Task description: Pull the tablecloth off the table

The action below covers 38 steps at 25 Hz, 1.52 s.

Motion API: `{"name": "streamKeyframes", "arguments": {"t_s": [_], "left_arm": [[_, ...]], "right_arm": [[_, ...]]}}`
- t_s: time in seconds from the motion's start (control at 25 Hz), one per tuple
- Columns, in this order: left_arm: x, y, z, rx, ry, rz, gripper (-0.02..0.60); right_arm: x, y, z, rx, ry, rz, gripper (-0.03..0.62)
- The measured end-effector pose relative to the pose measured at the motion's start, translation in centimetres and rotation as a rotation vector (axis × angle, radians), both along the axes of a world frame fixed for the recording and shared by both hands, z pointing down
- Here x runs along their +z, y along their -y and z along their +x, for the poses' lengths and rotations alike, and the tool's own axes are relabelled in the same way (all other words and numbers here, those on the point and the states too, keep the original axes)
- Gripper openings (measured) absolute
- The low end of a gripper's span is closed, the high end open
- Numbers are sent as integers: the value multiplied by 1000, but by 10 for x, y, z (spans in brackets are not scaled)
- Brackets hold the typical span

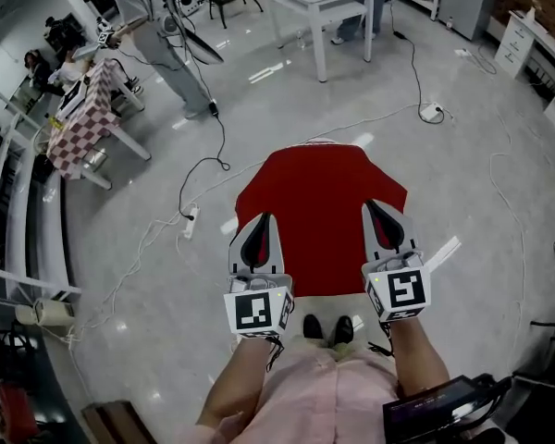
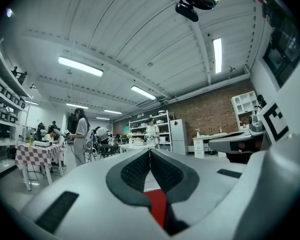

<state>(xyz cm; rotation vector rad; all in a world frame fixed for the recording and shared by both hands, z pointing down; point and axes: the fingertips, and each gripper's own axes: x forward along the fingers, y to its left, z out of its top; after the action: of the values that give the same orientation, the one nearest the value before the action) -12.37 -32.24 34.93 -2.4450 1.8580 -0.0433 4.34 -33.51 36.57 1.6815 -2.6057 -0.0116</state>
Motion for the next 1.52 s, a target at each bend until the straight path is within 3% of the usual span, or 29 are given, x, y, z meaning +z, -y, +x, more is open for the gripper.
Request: {"name": "streamKeyframes", "arguments": {"t_s": [0.4, 0.96, 1.52], "left_arm": [[44, -15, -10, 36, -16, -85, 26], [118, -51, -11, 54, -32, -177, 26], [241, -74, -17, 47, -78, -272, 26]], "right_arm": [[45, -20, -7, 11, -23, -89, 20], [116, -67, -9, -58, -47, -183, 21], [226, -90, -24, -141, -23, -222, 23]]}}
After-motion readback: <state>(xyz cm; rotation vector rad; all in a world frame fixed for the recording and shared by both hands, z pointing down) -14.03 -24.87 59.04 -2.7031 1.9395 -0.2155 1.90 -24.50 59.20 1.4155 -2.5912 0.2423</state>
